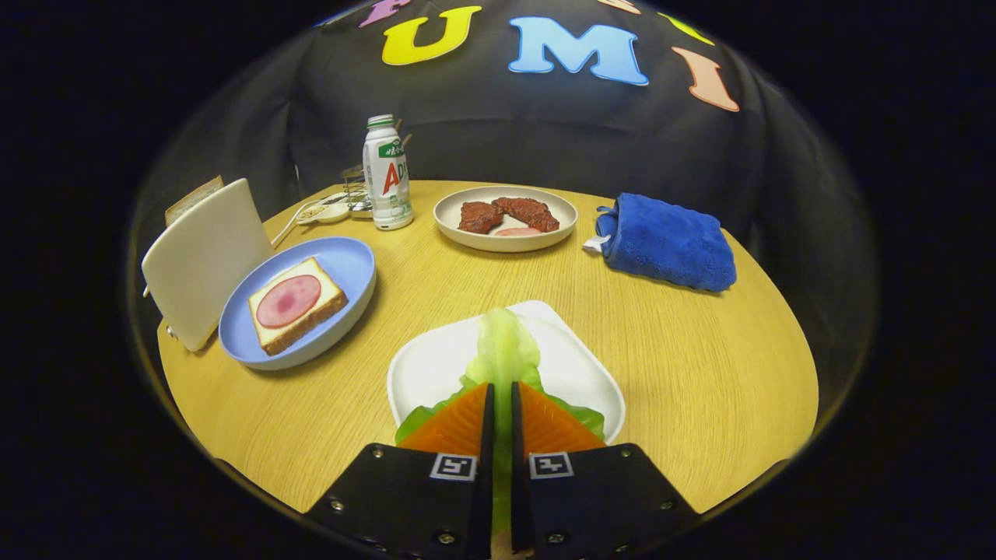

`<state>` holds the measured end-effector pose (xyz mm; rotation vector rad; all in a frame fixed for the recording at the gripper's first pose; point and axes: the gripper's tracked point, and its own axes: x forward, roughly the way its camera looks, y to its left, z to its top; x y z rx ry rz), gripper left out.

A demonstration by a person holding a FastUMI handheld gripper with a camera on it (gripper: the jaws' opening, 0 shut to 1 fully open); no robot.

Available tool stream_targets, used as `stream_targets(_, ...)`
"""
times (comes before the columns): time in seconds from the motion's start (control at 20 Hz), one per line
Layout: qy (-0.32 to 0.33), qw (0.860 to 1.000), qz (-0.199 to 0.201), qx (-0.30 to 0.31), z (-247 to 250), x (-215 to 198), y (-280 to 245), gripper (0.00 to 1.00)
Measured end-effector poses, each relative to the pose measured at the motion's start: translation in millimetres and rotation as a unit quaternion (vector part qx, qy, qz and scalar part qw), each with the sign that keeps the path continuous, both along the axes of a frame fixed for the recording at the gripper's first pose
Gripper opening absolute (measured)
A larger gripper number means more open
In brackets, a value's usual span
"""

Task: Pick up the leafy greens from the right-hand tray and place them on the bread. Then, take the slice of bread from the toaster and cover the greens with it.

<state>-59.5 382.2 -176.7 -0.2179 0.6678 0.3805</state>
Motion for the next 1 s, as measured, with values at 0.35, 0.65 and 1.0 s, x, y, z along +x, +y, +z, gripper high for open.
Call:
stream_targets(0.35, -0.069, 0.997, 0.026, 0.036, 59.8, -7.7, 19.0, 0.10)
stream_targets(0.65, -0.098, 0.991, 0.051, 0.071, 92.1, -13.1, 68.4, 0.10)
stream_targets(1.0, -0.084, 0.989, 0.080, 0.087, 82.5, -20.6, 139.8, 0.10)
